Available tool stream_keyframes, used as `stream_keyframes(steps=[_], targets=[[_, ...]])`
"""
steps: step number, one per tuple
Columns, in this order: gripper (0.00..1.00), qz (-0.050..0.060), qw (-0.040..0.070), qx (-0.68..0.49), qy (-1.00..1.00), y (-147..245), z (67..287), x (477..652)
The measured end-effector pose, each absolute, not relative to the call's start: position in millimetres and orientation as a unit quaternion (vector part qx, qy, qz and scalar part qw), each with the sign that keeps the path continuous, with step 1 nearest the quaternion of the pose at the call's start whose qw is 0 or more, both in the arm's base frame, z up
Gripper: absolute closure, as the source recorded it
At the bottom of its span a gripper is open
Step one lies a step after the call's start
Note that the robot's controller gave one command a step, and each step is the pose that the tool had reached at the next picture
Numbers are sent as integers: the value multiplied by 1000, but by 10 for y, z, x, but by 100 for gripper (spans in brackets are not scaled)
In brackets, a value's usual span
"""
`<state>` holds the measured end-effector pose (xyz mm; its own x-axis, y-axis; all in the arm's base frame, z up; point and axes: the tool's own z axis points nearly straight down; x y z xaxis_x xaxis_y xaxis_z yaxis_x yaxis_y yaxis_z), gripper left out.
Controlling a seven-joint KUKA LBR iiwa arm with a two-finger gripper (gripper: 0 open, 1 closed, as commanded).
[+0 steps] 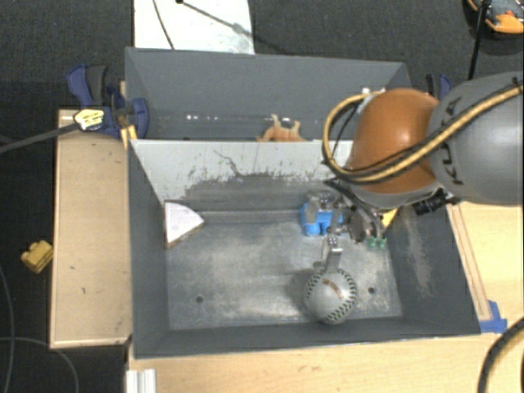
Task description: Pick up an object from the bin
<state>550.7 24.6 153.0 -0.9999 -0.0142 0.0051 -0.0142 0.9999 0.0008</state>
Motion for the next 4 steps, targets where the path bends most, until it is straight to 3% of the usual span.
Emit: stream_keyframes(steps=[1, 2, 3, 4], targets=[[0, -1, -2, 7, -1000, 246, 1575, 5526], [0, -1, -6, 82, -997, 138, 1364, 5267], [0, 0, -7, 156, -988, 32, 1193, 5123], [0, 0, -8, 141, -990, 24, 1167, 5130]])
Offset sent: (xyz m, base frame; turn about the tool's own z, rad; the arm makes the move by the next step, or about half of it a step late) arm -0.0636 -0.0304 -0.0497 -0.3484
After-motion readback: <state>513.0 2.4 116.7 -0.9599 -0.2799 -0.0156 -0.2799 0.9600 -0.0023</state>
